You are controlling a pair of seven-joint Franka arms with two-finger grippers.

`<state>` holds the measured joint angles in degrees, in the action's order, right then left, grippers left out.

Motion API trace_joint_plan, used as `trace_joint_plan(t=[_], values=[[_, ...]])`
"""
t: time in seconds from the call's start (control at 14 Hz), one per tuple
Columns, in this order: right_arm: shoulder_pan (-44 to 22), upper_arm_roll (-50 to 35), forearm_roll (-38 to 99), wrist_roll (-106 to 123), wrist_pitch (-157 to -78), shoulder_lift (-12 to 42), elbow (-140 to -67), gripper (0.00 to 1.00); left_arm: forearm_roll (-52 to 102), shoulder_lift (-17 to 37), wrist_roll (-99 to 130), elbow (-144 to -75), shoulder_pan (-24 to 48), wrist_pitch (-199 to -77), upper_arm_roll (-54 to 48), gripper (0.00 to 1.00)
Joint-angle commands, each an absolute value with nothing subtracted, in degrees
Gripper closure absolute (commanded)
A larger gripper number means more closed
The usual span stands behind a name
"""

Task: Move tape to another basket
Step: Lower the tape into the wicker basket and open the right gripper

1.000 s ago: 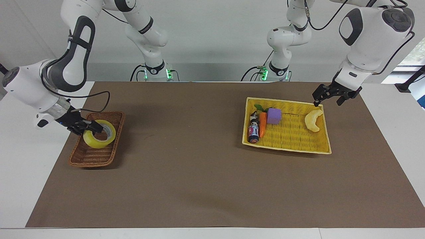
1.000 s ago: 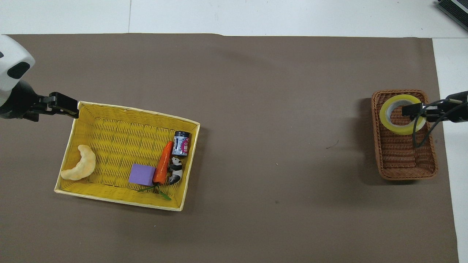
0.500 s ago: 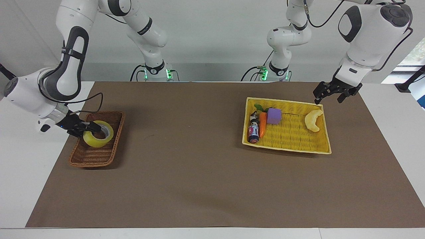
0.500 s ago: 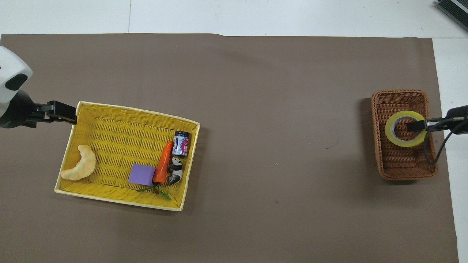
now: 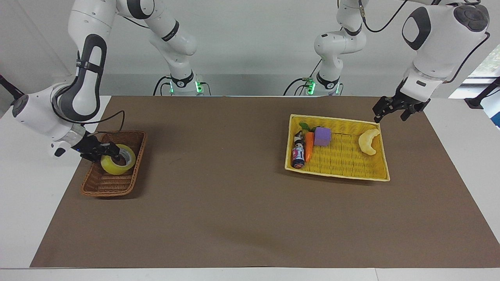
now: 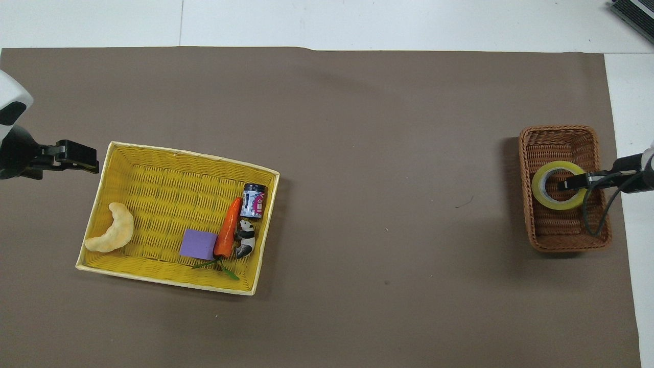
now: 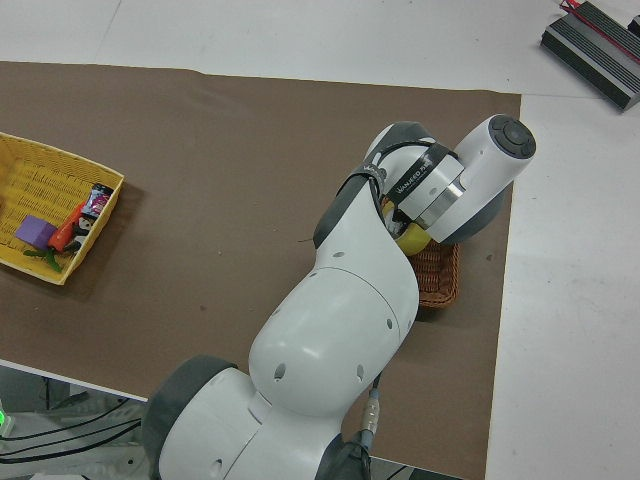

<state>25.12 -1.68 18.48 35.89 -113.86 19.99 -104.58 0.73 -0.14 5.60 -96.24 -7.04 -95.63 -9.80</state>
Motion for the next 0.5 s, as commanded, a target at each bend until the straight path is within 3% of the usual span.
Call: trace_joint_plan(t=[0.0,0.43], values=[[25.9,-2.1,20.7,37.8,-114.9,19.1,-105.0,0.00,0.2,-1.1,4.6,-97.4,-4.1,-95.1,-5.3,0.00],[24.4,-2.5,19.7,34.1,-115.9,16.0,-100.6,0.00,0.9,-1.3,0.4,-97.2,-1.6,-94.5,-3.5,0.00]])
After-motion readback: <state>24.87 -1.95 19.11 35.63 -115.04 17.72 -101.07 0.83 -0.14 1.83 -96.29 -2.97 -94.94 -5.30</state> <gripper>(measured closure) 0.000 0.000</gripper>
